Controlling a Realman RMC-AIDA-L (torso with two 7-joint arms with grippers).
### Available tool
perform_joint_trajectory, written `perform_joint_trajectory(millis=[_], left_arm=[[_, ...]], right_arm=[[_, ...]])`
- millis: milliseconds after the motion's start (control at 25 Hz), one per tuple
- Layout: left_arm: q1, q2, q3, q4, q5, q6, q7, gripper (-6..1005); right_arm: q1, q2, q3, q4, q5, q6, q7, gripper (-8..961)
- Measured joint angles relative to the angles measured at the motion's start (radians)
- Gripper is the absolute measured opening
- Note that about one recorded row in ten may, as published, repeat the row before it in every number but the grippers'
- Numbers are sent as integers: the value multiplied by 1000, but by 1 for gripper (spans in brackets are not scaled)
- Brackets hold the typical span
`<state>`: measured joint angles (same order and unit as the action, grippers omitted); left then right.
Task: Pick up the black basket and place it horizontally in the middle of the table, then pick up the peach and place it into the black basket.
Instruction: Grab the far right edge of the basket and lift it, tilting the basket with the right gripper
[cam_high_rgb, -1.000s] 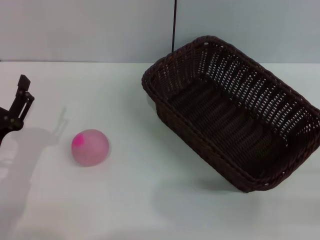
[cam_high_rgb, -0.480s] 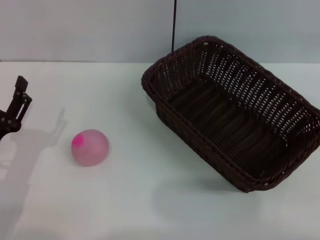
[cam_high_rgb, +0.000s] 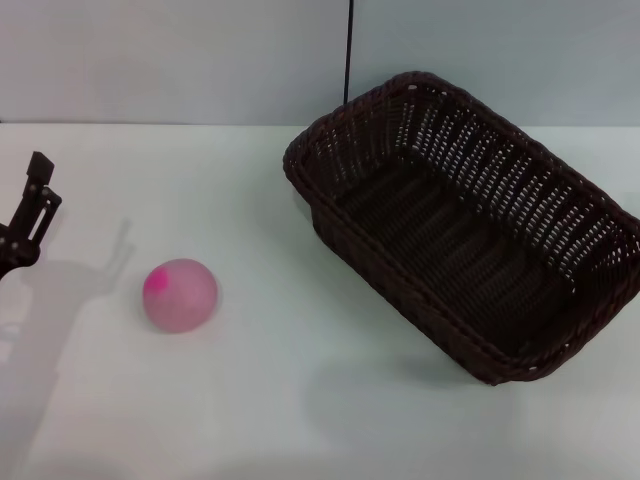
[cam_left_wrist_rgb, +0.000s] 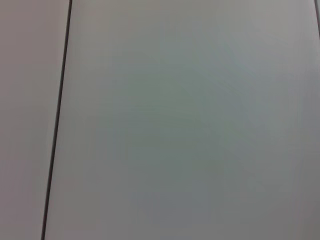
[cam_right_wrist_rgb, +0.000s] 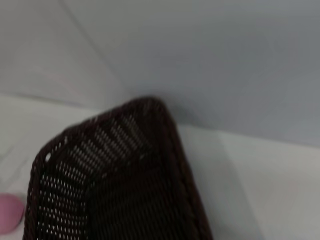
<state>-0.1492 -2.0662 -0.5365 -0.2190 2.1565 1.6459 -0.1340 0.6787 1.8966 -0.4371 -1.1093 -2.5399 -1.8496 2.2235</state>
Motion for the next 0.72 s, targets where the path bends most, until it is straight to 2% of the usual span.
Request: perform_joint_trajectory(millis=[80, 200, 280, 480, 720], left_arm=[[2, -1, 4, 5, 0, -4, -3, 814], [6, -3, 11, 9, 0, -6, -9, 813], [9, -3, 12, 9, 1, -4, -9, 812], [11, -1, 12, 10, 0, -2, -9, 810], [10, 0, 8, 10, 0, -1, -9, 808]], right_arm=[[14, 9, -41, 43, 0, 50, 1, 636], [24, 36, -107, 95, 4, 152, 0, 637], [28, 66, -150, 124, 6, 235, -11, 632], [41, 119, -179, 194, 26, 381, -68, 606], [52, 127, -202, 321, 115, 500, -121, 575]])
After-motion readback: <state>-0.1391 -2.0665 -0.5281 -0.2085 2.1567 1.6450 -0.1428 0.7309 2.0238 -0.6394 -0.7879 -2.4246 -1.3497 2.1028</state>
